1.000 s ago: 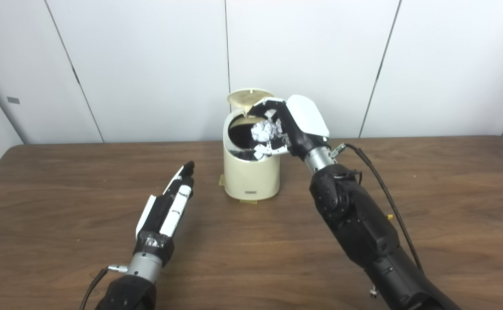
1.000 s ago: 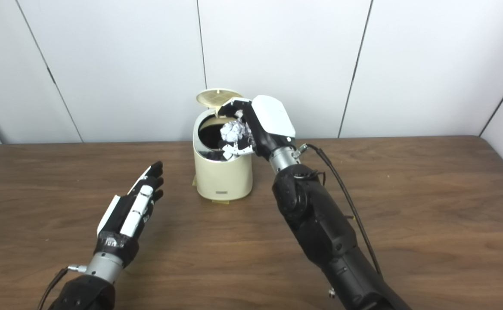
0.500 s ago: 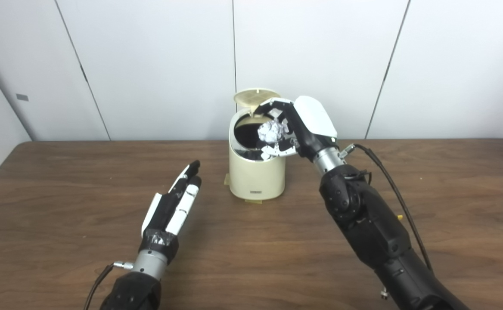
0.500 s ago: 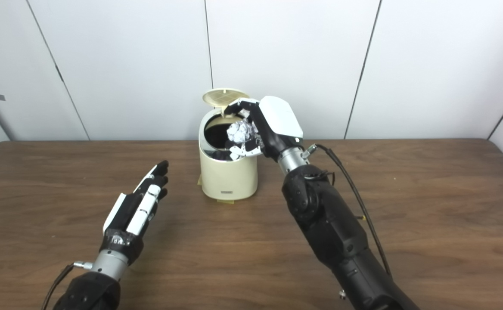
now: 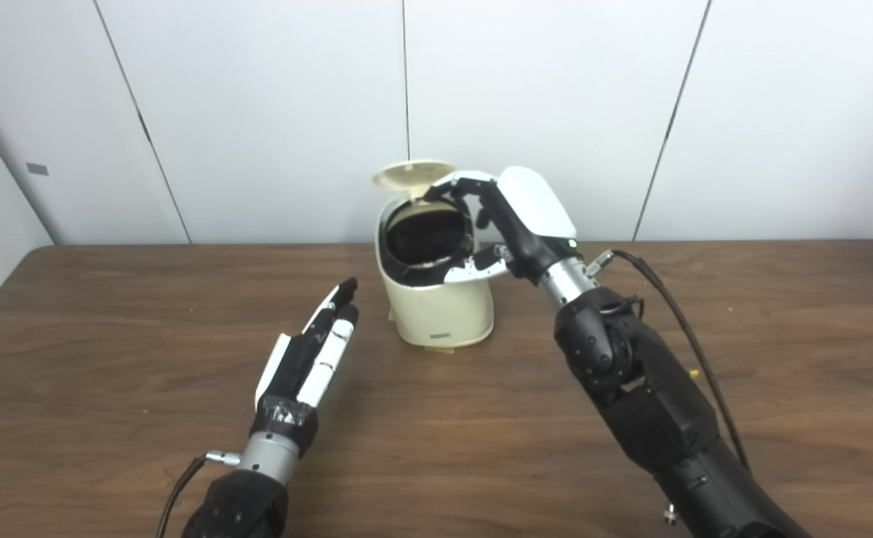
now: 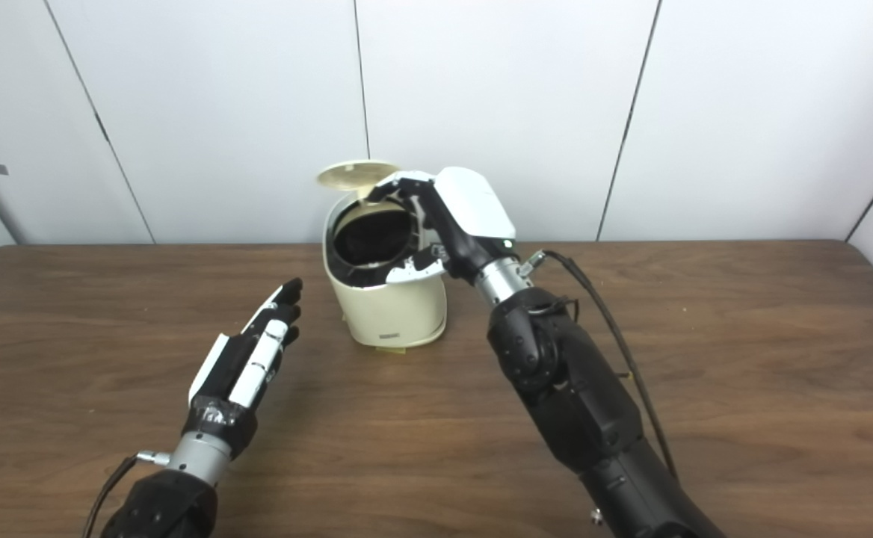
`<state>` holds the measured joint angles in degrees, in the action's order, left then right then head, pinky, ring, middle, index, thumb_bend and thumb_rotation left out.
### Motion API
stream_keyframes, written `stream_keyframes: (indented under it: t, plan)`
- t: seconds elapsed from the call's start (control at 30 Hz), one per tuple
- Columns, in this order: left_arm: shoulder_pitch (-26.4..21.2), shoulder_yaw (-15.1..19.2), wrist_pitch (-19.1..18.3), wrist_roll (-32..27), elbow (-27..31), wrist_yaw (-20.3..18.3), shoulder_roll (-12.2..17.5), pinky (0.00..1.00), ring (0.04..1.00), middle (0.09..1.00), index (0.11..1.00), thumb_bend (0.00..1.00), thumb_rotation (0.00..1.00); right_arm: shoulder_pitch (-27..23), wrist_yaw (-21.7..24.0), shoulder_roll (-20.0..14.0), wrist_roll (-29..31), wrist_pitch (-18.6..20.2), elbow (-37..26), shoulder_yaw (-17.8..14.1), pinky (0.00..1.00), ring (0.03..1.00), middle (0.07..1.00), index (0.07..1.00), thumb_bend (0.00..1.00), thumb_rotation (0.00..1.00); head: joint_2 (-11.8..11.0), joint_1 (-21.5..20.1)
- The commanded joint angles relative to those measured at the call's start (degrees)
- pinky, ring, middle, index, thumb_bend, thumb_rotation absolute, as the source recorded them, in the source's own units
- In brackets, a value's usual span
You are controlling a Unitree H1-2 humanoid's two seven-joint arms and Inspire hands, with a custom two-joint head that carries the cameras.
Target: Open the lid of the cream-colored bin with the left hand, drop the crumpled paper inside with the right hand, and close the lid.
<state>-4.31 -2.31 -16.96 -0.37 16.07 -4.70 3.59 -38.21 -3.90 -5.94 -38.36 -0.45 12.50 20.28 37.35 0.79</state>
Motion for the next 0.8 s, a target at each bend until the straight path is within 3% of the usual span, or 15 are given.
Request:
stream_keyframes:
  t: [0.0, 0.77]
  plan:
    - [-1.89, -0.03, 0.28, 0.28, 1.18, 0.36, -0.17, 1.0, 1.0, 0.999, 0.989, 0.55, 0.83, -2.87, -0.32, -0.17, 0.28, -1.71, -0.76, -0.61, 0.63, 0.694, 0.707, 0.65, 0.97, 0.09, 0.06, 0.04]
    - [-1.9, 0.92, 1.41, -0.67, 0.62, -0.31, -0.04, 1.0, 1.0, 0.996, 0.998, 0.55, 0.82, -2.28, -1.13, -0.67, -0.32, -1.65, 0.74, -1.73, 0.63, 0.684, 0.686, 0.661, 0.93, 0.08, 0.36, -0.87]
